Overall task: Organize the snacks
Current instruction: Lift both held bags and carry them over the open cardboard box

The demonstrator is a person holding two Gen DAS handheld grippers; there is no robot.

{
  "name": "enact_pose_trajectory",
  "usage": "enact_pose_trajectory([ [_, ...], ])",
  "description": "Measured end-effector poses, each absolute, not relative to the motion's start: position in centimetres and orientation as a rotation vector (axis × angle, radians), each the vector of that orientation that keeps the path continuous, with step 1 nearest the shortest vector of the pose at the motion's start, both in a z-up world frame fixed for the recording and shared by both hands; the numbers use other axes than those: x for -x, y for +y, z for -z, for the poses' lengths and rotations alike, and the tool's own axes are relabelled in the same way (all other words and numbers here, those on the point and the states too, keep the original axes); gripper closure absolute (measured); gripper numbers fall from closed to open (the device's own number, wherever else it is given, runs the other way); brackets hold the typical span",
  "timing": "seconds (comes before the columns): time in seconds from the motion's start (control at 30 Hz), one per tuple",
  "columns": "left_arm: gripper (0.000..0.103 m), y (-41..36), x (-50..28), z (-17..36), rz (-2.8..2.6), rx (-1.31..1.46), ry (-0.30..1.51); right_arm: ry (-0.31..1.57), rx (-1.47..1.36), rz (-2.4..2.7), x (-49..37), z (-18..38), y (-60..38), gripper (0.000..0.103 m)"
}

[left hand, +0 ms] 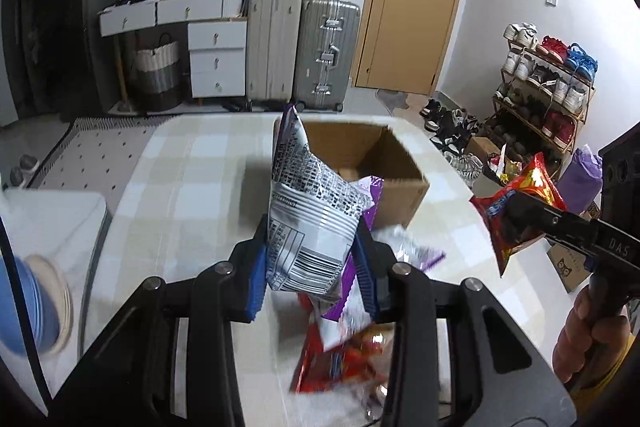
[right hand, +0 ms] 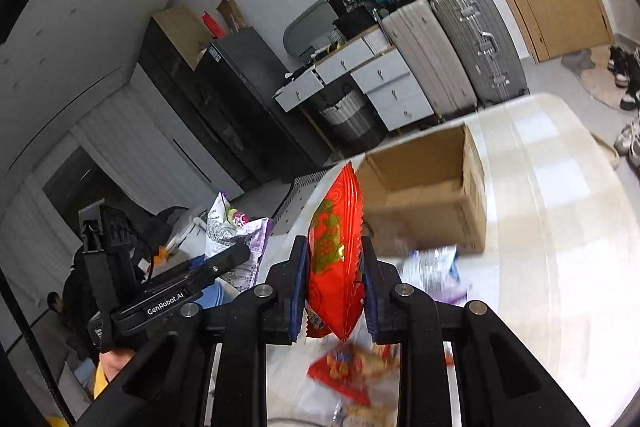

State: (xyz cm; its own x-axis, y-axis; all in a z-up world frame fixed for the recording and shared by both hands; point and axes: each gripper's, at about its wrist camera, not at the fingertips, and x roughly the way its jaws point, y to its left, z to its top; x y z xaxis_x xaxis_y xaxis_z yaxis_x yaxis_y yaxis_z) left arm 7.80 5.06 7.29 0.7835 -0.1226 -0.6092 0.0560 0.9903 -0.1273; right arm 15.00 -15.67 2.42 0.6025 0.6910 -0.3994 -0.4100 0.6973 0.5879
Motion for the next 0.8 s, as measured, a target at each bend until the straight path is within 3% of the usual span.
enact_pose_trajectory([
  [0.27, 0.069, 3.6, -15.4, -9.3, 0.136, 0.079, 0.693, 0.668, -0.436, -0.648, -20.7, -3.5, -15.0, 0.079],
  [0.8, 0.069, 0.3, -30.5, -6.5, 0.122, -0.007, 0.754, 0.737, -0.358, -0.571, -31.5, -1.4, -12.2, 0.079],
])
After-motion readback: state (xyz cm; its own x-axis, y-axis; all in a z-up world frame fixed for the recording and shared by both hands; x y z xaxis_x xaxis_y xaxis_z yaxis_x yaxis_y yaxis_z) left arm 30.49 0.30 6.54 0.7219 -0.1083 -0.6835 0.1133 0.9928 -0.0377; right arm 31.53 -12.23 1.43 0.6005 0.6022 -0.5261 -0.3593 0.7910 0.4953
